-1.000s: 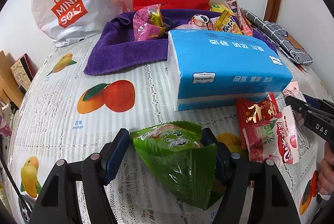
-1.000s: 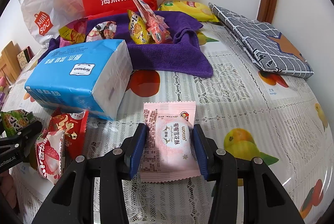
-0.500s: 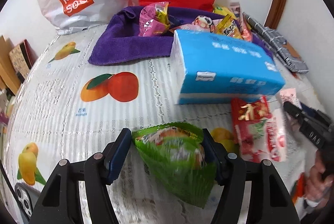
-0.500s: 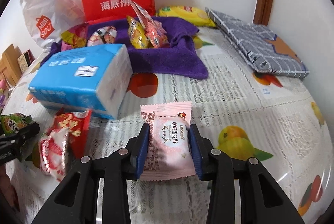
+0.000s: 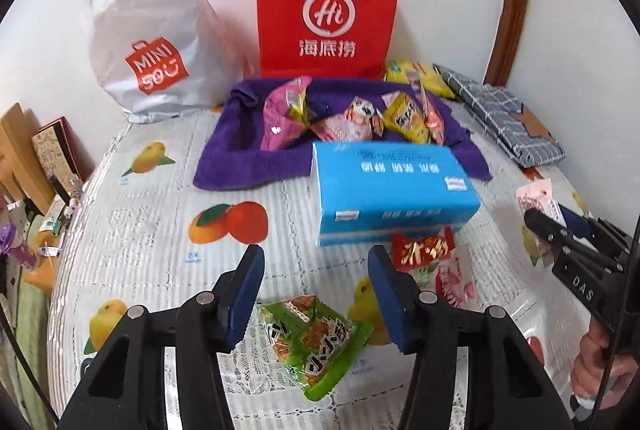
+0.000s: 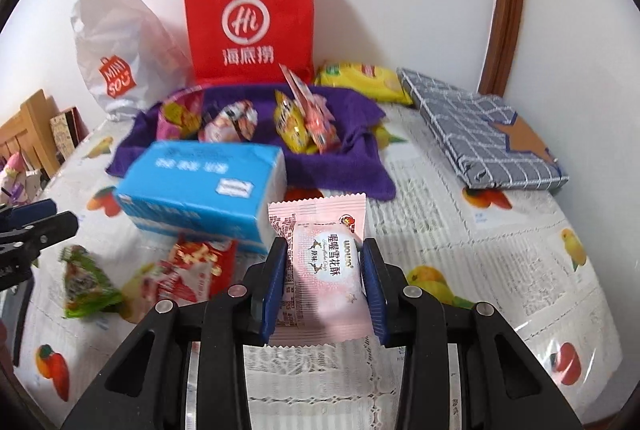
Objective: Organize snacks
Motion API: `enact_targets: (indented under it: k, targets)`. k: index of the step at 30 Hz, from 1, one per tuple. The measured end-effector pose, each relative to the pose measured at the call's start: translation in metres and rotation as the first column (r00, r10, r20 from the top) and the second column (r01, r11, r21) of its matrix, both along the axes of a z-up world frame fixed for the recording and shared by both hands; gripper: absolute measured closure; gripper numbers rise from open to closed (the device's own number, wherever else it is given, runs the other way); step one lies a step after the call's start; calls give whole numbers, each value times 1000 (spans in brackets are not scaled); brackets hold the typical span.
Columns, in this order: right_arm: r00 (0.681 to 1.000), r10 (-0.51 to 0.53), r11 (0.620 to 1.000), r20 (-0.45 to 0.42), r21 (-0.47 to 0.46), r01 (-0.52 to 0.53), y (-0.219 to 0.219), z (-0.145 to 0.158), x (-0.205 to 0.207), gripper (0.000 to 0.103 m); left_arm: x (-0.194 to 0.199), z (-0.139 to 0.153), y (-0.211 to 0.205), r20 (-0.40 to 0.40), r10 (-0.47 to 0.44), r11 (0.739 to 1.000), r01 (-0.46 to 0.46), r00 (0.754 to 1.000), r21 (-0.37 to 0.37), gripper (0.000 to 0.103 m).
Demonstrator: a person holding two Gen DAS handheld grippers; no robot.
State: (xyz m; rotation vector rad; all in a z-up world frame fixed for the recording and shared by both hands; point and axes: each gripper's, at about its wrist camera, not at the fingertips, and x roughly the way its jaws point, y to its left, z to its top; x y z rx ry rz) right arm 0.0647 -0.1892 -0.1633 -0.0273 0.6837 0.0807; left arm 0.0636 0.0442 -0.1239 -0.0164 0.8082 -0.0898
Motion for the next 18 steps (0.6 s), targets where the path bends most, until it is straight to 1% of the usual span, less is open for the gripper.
enact_targets:
  k: [2, 4, 7, 11, 13, 15, 18]
  targets:
    - [1000, 2, 1000, 7, -5, -2, 2, 4, -3, 66, 1, -3, 2, -40, -13, 1000, 12, 999, -25, 51]
    - [1000, 5, 1000, 15, -1, -5, 2, 7, -5, 66, -2, -7, 5, -53, -13, 999, 10, 998, -41, 51]
    - [1000, 0, 1000, 18, 5, 0, 0, 9, -7, 66, -2, -18, 5, -88, -13, 999, 10, 996, -38, 40]
    - [1000, -5, 1000, 23, -2, 5, 0, 10, -9, 66, 1, -37, 5, -142, 14, 1000, -18, 990, -25, 34]
    - [1000, -4, 1000, 24, -3, 5, 0, 11, -9, 66, 4, -50, 4, -177, 22, 1000, -24, 984, -7, 34]
    - [1000, -6, 1000, 22, -7, 7, 1, 10, -9, 66, 6, -59, 2, -199, 12, 1000, -14, 980, -10, 34]
    - [1000, -3, 1000, 17, -16, 3, 3, 8, -8, 66, 7, -69, 2, -211, 22, 1000, -24, 977, -9, 34]
